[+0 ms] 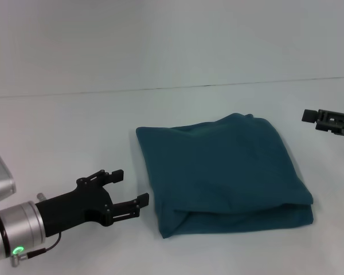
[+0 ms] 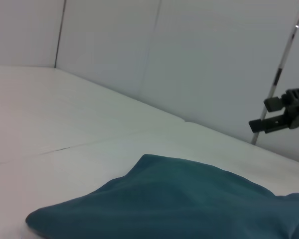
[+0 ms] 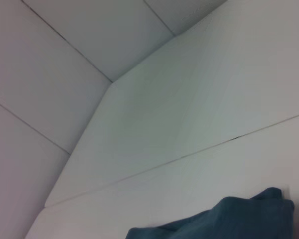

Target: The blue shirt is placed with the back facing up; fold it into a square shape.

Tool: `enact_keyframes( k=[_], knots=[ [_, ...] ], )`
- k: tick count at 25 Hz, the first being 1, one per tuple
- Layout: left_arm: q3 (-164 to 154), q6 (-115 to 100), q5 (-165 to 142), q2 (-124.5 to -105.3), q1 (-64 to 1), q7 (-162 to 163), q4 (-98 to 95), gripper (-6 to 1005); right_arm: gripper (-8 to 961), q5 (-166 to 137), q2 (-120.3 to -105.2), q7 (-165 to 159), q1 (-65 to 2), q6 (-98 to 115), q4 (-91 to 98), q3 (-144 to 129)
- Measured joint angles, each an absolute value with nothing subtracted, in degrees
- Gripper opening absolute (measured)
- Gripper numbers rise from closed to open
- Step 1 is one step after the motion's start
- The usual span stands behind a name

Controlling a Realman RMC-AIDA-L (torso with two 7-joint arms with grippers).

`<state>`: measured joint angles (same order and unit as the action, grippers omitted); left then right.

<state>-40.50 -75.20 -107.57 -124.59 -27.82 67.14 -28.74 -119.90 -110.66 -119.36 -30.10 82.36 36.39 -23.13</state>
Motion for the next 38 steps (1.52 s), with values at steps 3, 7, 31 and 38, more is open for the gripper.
enact_keyframes(
  k=[3, 7, 31, 38],
  knots=[
    [-40.52, -75.45, -107.53, -124.55, -28.00, 64.86, -28.30, 919, 808, -119.88, -110.63, -120.45, -30.36, 82.14, 36.60, -22.75],
    [-40.59, -75.68, -107.04, -124.59, -28.16, 60.52, -26.68, 920, 807, -119.87, -110.63, -121.25, -30.77, 81.44, 36.36, -22.34],
    [-54.66, -69.78, -107.27, -124.69, -29.97, 82.96, -31.77, 919, 798, -119.93, -110.64, -121.09, -31.10, 81.39, 36.39, -22.85],
    [-59.42, -66.27, -104.10, -124.72, -30.75, 80.43, -30.20, 920, 798, -120.00, -110.55, -121.06, -30.99, 81.54, 36.41, -22.66]
  ],
)
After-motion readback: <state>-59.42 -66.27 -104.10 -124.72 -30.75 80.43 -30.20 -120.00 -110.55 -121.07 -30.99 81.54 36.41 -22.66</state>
